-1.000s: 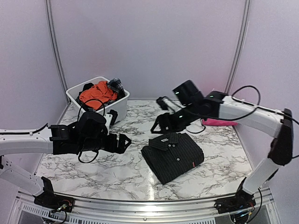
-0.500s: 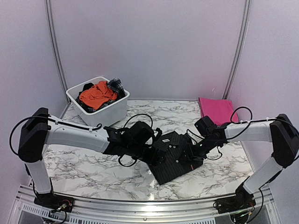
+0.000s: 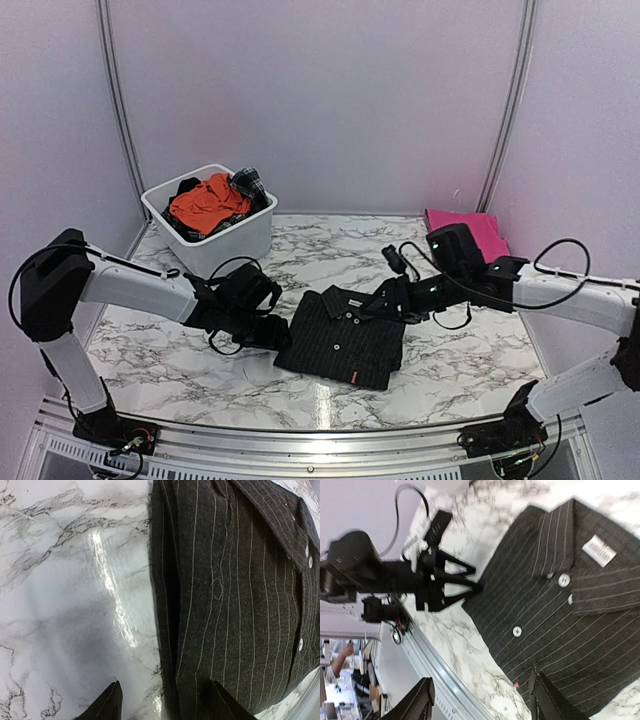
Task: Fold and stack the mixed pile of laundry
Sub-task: Turn over the square-folded shirt at the center of the board, then adjust the square-folded shirt at the center of the board, then pick up the square-folded shirt from the center of the board, then pass from the left arm to the right, then move the square-folded shirt to the corner of the board.
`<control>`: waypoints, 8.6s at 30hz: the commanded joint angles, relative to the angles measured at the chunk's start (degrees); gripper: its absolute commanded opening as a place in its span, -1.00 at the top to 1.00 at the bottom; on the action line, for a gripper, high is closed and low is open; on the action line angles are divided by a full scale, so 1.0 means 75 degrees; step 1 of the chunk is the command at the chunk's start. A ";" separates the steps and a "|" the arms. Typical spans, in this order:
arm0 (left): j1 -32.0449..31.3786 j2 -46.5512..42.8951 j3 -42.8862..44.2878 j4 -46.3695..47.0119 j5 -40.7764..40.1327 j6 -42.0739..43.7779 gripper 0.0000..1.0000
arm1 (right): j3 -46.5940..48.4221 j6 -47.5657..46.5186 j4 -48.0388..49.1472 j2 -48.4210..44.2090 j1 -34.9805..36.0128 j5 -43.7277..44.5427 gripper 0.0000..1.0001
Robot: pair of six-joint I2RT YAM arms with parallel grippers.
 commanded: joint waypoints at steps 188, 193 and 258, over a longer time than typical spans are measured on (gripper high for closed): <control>-0.1951 0.2711 0.4261 0.1521 -0.0029 0.5501 0.84 | -0.2512 0.4519 0.6568 0.2661 -0.1603 0.0081 -0.57; -0.1951 0.2713 0.4268 0.1584 -0.0064 0.5506 0.83 | -0.2101 0.4849 0.7199 0.3387 -0.1454 0.0059 -0.13; -0.1480 0.0056 0.1832 -0.0299 -0.2331 0.4415 -0.98 | 0.8910 -0.5060 -0.3286 0.5487 -0.4898 0.5102 1.00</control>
